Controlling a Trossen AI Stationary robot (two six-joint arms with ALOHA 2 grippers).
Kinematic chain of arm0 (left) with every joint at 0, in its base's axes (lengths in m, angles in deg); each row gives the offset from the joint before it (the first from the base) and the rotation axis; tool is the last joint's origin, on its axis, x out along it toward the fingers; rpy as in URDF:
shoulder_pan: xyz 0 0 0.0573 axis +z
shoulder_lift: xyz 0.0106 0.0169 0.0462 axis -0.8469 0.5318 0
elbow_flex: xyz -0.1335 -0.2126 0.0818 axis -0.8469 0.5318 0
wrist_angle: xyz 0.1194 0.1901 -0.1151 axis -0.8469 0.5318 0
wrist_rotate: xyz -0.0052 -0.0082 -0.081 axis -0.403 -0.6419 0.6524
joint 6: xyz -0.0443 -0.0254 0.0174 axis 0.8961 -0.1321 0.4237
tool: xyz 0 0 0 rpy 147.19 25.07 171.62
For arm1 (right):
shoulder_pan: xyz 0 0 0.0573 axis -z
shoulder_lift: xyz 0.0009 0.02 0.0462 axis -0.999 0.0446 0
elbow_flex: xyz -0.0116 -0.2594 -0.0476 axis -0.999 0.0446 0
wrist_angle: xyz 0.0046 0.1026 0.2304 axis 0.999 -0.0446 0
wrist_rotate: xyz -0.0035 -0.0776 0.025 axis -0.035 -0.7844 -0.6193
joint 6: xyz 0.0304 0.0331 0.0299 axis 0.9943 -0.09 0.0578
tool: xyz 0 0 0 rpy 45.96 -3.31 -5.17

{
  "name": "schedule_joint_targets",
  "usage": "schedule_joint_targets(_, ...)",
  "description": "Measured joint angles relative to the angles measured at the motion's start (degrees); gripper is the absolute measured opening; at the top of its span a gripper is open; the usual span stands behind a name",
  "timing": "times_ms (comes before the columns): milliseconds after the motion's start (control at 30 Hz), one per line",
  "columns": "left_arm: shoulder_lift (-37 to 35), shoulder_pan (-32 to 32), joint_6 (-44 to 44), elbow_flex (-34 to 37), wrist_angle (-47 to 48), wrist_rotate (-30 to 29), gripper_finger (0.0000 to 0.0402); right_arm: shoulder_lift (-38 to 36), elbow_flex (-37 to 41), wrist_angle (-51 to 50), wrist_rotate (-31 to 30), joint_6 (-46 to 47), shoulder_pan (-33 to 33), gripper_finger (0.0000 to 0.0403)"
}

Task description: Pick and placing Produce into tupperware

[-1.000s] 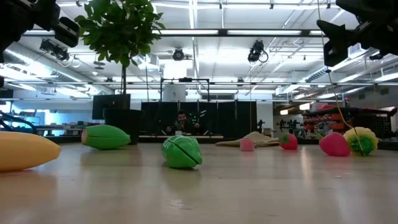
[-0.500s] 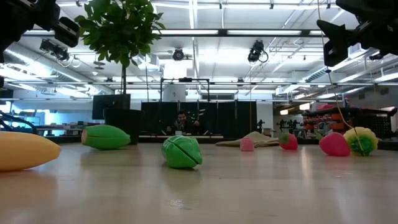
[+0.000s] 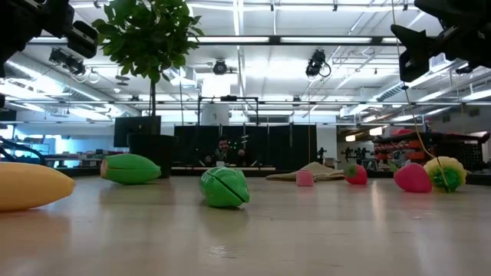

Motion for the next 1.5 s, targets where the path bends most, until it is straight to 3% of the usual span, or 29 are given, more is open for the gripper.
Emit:
schedule_joint_targets(233,0.0,0.0,0.0,0.0,0.0,0.0,0.0107,0.0,0.0,0.0,-0.1,-0.1,0.0,0.022)
schedule_joint_targets(333,0.0,0.0,0.0,0.0,-0.1,-0.3,0.0107,0.0,0.0,0.4,-4.0,1.5,0.0,0.022)
schedule_joint_targets(533,0.0,0.0,0.0,0.0,-0.5,-9.4,0.0107,0.0,0.0,2.2,-12.0,4.7,0.0,0.022)
schedule_joint_targets(700,0.0,0.0,-1.8,0.0,-0.8,-10.6,0.0107,0.0,0.0,2.9,-17.8,4.3,0.0,0.022)
schedule_joint_targets(967,0.0,1.0,-4.5,-0.6,-2.3,-12.8,0.0107,0.0,0.0,6.8,-20.5,3.2,0.1,0.022)
schedule_joint_targets(1067,0.0,2.5,-6.5,-6.9,0.9,-16.6,0.0107,0.2,-0.4,11.4,-21.7,1.2,0.1,0.022)
schedule_joint_targets(1200,3.5,3.6,-8.3,-21.6,23.7,-18.4,0.0107,2.7,-5.7,9.2,-19.8,-3.1,0.0,0.022)
schedule_joint_targets(1367,16.8,3.6,-8.9,-39.2,46.5,-23.3,0.0121,12.9,-16.2,2.2,-17.0,-9.5,0.0,0.022)
schedule_joint_targets(1500,29.4,3.7,-9.7,-50.9,57.1,-30.0,0.0157,25.1,-25.0,0.5,-17.1,-12.3,0.0,0.022)
